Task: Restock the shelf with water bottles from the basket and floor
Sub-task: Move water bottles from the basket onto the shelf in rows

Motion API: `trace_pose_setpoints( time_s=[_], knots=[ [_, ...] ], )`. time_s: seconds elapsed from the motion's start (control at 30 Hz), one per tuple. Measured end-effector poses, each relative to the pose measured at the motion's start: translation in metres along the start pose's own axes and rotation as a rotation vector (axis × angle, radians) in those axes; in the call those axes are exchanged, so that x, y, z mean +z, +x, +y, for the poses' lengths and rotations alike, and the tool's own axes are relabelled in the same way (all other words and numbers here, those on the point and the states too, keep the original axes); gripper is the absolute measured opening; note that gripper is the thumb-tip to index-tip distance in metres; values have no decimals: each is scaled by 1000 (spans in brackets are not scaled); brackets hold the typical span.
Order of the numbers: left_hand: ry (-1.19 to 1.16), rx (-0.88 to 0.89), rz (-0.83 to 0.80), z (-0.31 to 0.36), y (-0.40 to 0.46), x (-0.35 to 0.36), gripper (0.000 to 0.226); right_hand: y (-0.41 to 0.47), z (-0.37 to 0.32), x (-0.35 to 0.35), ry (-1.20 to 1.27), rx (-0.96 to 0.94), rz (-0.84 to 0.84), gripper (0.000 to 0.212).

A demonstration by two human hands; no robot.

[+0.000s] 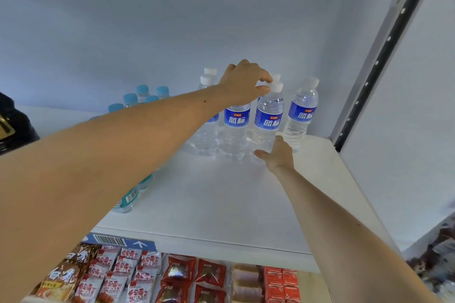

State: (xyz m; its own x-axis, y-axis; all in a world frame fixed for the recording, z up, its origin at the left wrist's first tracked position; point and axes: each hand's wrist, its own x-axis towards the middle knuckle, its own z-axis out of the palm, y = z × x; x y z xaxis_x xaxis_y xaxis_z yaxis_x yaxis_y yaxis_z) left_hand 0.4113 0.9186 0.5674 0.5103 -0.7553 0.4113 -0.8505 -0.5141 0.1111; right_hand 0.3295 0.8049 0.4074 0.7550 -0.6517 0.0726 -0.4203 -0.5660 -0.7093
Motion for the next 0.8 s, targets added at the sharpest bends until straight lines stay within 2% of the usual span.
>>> trace_pose_setpoints(
  time_s=[0.23, 0.53, 0.67, 0.8],
  knots=[
    [-16, -31, 48, 3, -12, -2, 36, -10, 3, -5, 66, 57, -14, 77],
    [-68, -30, 290, 18, -66, 24, 32, -46, 29, -13, 71, -4, 87, 63],
    [-65, -17, 249, 21, -102, 49, 35, -66, 39, -8, 9, -32, 172, 49],
    [-134, -92, 191, 18, -135, 70, 35, -98, 47, -2, 28, -63, 255, 39]
  ],
)
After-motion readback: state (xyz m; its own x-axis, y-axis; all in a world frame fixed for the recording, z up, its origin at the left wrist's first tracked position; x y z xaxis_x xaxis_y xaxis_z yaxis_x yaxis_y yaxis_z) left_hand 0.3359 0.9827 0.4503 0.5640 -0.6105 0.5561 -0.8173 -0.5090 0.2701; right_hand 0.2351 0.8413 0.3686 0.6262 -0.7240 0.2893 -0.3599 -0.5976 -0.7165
